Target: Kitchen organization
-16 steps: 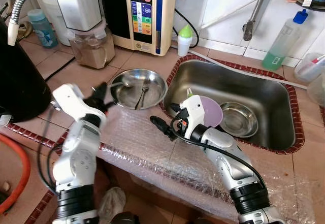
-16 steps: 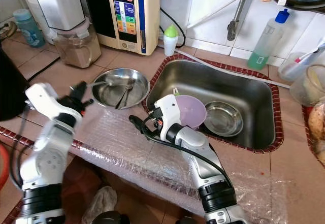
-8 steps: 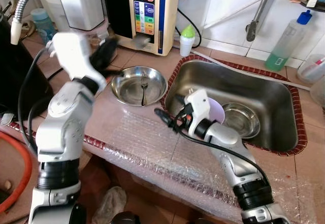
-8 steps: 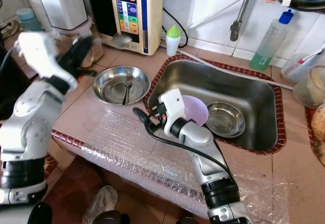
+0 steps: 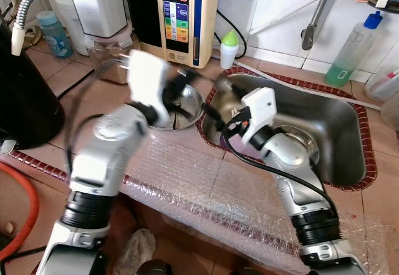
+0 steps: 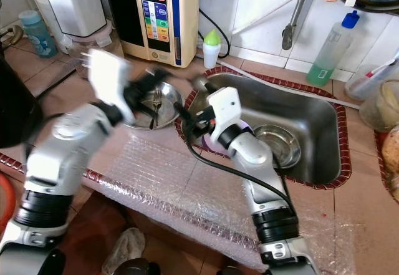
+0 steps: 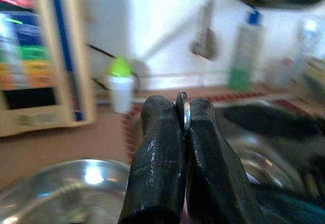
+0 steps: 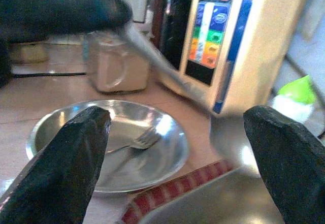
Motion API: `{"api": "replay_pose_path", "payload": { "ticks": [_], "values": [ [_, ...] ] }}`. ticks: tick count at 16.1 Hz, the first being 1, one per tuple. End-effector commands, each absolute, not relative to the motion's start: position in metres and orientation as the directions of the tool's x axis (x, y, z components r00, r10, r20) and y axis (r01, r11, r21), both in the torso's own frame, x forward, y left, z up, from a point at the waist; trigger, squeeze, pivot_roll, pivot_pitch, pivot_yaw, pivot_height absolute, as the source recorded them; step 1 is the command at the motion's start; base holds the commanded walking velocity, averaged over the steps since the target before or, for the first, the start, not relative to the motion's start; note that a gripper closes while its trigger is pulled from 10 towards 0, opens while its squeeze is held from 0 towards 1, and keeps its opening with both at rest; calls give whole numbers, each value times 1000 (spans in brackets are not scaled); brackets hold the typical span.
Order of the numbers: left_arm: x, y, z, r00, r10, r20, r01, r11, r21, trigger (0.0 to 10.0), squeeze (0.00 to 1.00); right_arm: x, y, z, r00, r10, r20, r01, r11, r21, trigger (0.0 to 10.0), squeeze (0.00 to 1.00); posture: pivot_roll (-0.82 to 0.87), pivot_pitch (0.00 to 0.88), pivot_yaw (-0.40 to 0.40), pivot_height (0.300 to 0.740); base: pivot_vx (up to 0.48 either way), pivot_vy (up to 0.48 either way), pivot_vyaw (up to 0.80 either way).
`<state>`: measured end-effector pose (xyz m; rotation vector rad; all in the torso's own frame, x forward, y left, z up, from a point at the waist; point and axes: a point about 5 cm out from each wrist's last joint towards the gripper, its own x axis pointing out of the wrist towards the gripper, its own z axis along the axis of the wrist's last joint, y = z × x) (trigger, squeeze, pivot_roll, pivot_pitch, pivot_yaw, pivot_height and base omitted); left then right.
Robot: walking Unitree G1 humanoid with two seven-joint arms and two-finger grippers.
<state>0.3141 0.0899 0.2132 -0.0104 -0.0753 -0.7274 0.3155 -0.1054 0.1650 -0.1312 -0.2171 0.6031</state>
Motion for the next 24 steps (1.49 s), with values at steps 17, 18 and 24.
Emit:
{"api": "replay_pose_path", "payload": {
  "ticks": [17,18,24],
  "values": [
    [307,69,210,653,-757,27,751,652,106,0,0,335,-112,159,837,535,116,-459,800,-386,0,0,4,0,29,740,0,0,0],
    [307,70,210,653,-757,27,751,652,107,0,0,336,-113,157,843,527,107,-461,812,-358,0,0,2,0,30,740,0,0,0],
    [306,70,208,651,-759,23,754,649,104,0,0,335,-111,151,848,522,92,-473,823,-314,0,0,5,0,36,740,0,0,0]
  ]
}}
